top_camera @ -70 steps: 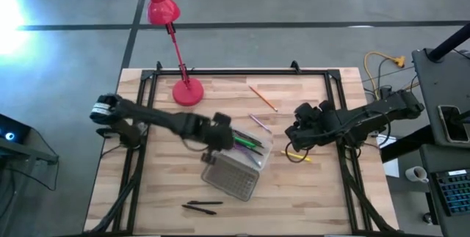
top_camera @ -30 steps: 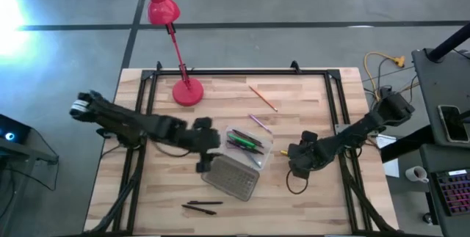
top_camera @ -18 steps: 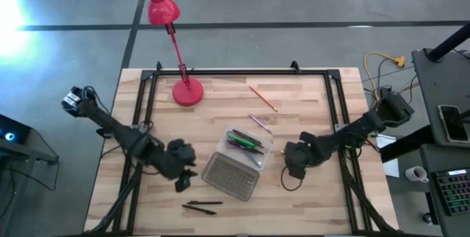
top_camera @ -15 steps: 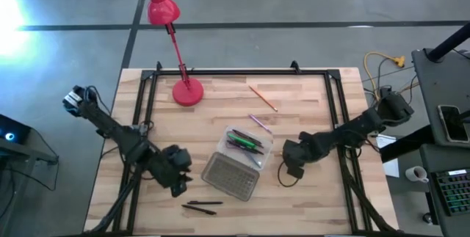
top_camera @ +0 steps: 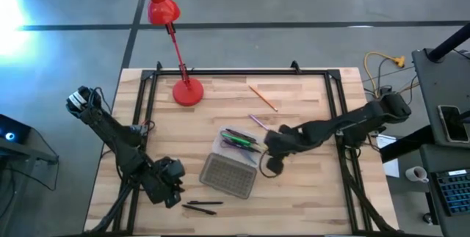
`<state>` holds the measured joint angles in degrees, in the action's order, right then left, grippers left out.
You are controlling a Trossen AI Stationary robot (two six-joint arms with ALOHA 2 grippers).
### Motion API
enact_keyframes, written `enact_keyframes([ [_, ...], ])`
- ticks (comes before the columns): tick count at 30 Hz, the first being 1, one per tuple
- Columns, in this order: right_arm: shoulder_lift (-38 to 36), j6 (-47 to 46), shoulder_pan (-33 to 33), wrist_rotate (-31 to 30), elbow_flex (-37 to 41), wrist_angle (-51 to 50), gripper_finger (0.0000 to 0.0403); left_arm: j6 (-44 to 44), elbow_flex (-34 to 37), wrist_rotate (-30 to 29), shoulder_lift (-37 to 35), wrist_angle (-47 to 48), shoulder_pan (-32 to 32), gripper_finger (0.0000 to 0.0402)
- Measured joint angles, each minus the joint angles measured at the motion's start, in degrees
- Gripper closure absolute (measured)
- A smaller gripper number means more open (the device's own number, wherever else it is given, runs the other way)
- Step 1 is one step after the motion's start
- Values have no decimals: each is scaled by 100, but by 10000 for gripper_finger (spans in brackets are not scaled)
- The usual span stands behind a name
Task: Pick & place school supplies into a supply box
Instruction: Put the yellow pen into the supply box, then put the black pen into the supply box
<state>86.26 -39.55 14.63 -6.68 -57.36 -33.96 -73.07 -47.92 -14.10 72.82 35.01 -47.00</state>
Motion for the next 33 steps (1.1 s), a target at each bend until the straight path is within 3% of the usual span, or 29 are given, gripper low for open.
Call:
enact_keyframes([
  [4,419,185,-305,-102,-670,-19,388,1,9,-6,0,10,-1,263],
  [9,1484,648,-769,-22,-1629,33,379,0,39,-7,0,-36,-1,263],
  [17,2575,1104,-873,246,-2864,-864,270,127,221,-193,233,-1093,-1,263],
  [22,2463,1130,-677,155,-2867,-1153,214,707,49,-119,1011,-1661,-5,263],
  [25,2126,985,-534,-211,-2711,-1431,196,1324,-265,-100,1620,-2027,-5,263],
  [33,1160,246,-283,-880,-2024,-1804,187,1804,-1510,-466,3081,-1290,52,263],
])
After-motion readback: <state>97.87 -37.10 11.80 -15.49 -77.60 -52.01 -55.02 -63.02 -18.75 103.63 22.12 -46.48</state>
